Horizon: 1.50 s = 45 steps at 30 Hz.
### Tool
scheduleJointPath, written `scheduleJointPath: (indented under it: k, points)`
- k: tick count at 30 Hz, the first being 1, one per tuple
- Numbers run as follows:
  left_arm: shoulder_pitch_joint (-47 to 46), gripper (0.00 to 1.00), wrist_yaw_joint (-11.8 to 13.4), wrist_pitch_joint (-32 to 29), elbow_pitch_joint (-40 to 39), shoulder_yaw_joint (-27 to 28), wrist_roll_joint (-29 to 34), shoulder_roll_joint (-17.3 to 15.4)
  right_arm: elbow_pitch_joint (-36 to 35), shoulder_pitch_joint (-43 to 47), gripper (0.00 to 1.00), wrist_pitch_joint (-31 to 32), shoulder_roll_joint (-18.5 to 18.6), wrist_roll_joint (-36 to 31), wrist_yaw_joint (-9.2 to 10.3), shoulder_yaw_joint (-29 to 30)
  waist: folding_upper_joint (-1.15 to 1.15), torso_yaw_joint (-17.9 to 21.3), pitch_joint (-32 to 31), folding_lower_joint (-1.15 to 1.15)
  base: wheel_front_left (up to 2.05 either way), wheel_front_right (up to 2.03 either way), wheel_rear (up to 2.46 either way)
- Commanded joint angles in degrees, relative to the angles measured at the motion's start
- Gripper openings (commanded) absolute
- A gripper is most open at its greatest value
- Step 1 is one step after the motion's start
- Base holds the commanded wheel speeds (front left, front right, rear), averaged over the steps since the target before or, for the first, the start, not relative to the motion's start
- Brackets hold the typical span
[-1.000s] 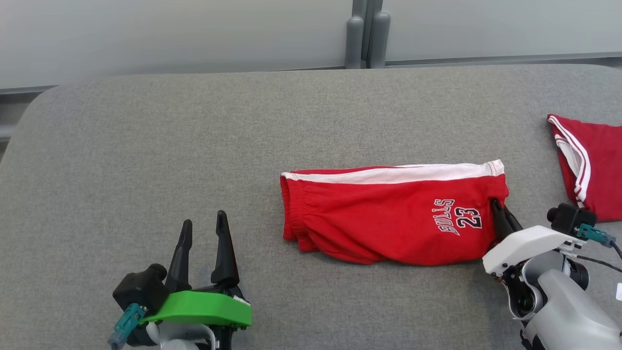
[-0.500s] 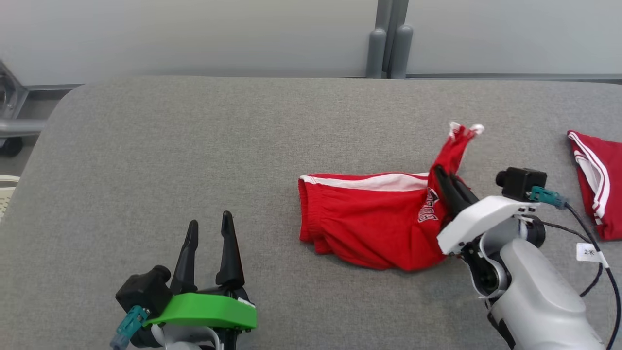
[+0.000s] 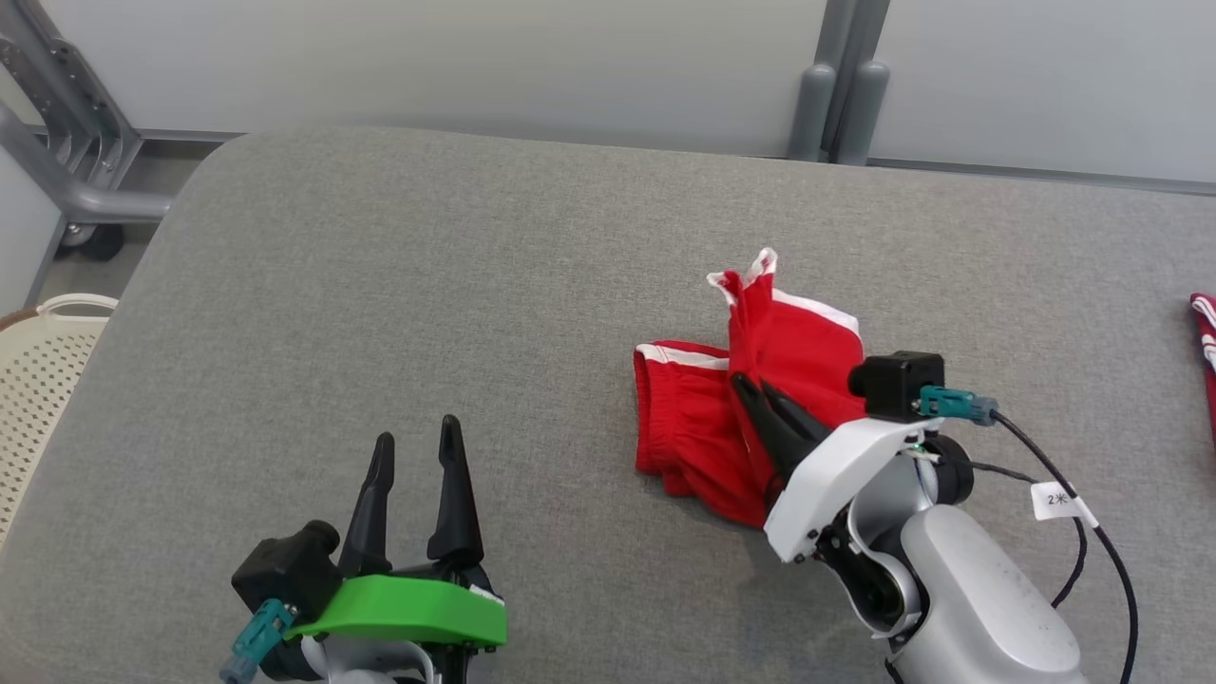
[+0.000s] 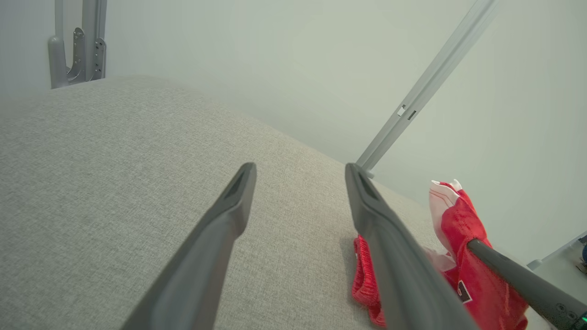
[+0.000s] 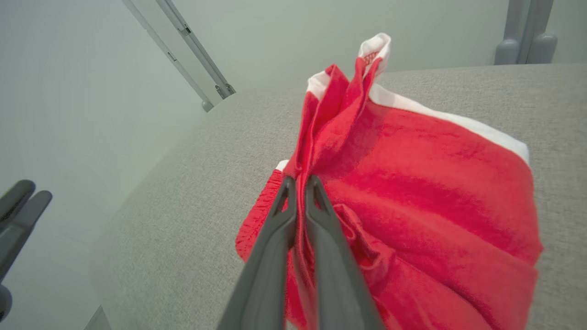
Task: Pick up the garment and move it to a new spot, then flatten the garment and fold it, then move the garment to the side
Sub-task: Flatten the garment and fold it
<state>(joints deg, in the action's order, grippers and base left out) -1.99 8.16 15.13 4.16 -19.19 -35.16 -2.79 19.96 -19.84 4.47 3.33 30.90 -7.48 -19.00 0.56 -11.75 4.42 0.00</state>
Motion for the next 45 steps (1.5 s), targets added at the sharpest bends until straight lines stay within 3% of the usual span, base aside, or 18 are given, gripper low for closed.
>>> scheduleJointPath:
  k: [1, 16, 17, 18, 19, 20, 21, 30, 43, 44, 45]
  points:
    - [-0.05, 1.00, 0.24, 0.01, -0.07, -0.04, -0.03, -0.24, -0.70, 1.20, 0.00, 0.92, -0.14, -0.83, -0.02, -0.60, -0.56, -0.93, 0.13, 0.00, 0.00, 0.00, 0.00]
    - [-0.66, 1.00, 0.30, 0.00, -0.03, -0.33, -0.70, -0.24, 0.76, 0.10, 0.00, 4.85, -0.35, -5.35, -0.02, -3.36, -0.56, -1.97, 0.79, 0.00, 0.00, 0.00, 0.00]
    - [-0.73, 1.00, 0.27, 0.01, 0.08, -0.38, -0.71, -0.24, 0.99, -0.09, 0.17, 4.64, -0.37, -5.46, -0.02, -3.57, -0.56, -1.99, 0.77, 0.00, 0.00, 0.00, 0.00]
    - [-0.73, 1.00, 0.27, 0.01, 0.08, -0.38, -0.71, -0.24, 0.99, -0.09, 0.17, 4.64, -0.37, -5.46, -0.02, -3.57, -0.56, -1.99, 0.77, 0.00, 0.00, 0.00, 0.00]
    - [-0.80, 1.00, 0.24, 0.01, 0.17, -0.40, -0.74, -0.24, 1.12, -0.29, 0.34, 4.44, -0.36, -5.35, -0.02, -3.83, -0.56, -2.02, 0.73, 0.00, 0.00, 0.00, 0.00]
    - [-0.85, 1.00, 0.20, 0.00, 0.28, -0.45, -0.78, -0.24, 1.17, -0.50, 0.86, 4.36, -0.38, -5.04, -0.02, -4.24, -0.56, -2.04, 0.67, 0.00, 0.00, 0.00, 0.00]
    - [-0.87, 1.00, 0.19, 0.01, 0.35, -0.41, -0.79, -0.24, 1.21, -0.64, 1.00, 4.19, -0.36, -4.75, -0.02, -4.51, -0.56, -2.03, 0.61, 0.00, 0.00, 0.00, 0.00]
    - [0.24, 1.00, 0.26, 0.00, 0.47, -0.37, -0.21, -0.24, -2.48, 0.79, 1.00, 1.91, -0.32, -4.71, -0.02, -4.63, -0.56, -0.75, -0.45, 0.00, 0.00, 0.00, 0.00]
    - [1.77, 1.00, 0.04, 0.01, 1.00, -2.91, -0.05, -0.24, -9.32, 6.17, 1.00, 0.04, -0.36, -8.50, -0.02, 7.83, -0.56, 2.47, -1.72, 0.00, 0.00, 0.00, 0.00]
    - [1.78, 1.00, 0.13, 0.01, 1.02, -3.19, -0.11, -0.25, -9.54, 6.59, 0.95, 0.00, -0.36, -8.84, -0.02, 8.84, -0.56, 2.57, -1.73, 0.00, 0.00, 0.00, 0.00]
    - [1.80, 1.00, 0.19, 0.01, 1.07, -3.50, -0.15, -0.25, -9.72, 6.98, 0.76, -0.06, -0.36, -9.07, -0.02, 9.73, -0.56, 2.63, -1.73, 0.00, 0.00, 0.00, 0.00]
